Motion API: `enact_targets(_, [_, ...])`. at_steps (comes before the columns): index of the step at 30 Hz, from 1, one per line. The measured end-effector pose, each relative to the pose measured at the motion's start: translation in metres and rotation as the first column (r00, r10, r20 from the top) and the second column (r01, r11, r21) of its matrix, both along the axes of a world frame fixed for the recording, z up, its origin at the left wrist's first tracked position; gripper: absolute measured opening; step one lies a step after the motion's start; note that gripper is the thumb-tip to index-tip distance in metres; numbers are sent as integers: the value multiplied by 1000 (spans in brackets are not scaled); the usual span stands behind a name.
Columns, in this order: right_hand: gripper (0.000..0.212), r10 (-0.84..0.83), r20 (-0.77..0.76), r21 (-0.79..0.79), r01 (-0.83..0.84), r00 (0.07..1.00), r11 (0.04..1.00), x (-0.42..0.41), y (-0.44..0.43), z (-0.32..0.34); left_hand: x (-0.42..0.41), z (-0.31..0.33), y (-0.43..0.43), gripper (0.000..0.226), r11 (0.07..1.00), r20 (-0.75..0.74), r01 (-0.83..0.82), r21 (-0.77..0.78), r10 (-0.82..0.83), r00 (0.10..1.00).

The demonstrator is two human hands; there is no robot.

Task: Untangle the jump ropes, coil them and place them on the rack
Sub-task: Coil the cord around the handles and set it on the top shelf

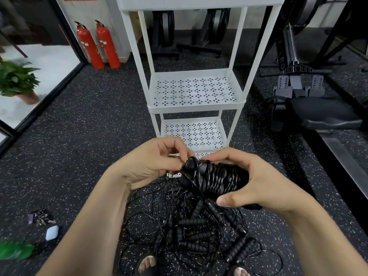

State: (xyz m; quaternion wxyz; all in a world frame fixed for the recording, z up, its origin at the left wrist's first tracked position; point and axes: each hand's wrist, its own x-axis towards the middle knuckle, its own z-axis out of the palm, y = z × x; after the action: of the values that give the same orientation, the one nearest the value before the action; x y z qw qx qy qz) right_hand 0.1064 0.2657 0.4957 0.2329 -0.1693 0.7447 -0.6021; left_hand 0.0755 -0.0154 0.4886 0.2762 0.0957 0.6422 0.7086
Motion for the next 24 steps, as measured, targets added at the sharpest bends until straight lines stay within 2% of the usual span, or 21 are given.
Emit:
enact_targets(4, [68, 15, 10, -9, -15, 1000, 1000, -2, 2, -2, 2, -1, 6, 29, 999, -1, -33, -29, 33, 999])
enact_targets(7, [67, 2, 15, -52, -1, 1000, 999, -4, 2, -6, 3, -4, 17, 24, 994, 34, -60, 91, 57, 998])
enact_targets(11, [70, 18, 112, -207, 6, 994, 978, -6, 2, -11, 1, -6, 19, 24, 965, 144, -111, 237, 78, 987])
enact_targets(17, [70, 3, 54, -116, 4, 999, 993, -3, 7, -3, -3, -13, 21, 27, 984, 163, -54, 172, 26, 986])
enact_targets(21, [71, 62, 34, -15, -61, 997, 998, 0, 9, 1, 1, -14, 21, 21, 972, 250, 27, 235, -87, 964])
enact_targets(24, [71, 47, 56, -58, -44, 997, 997, -1, 10, 3, 3, -18, 26, 18, 942, 266, 2, 336, -97, 959])
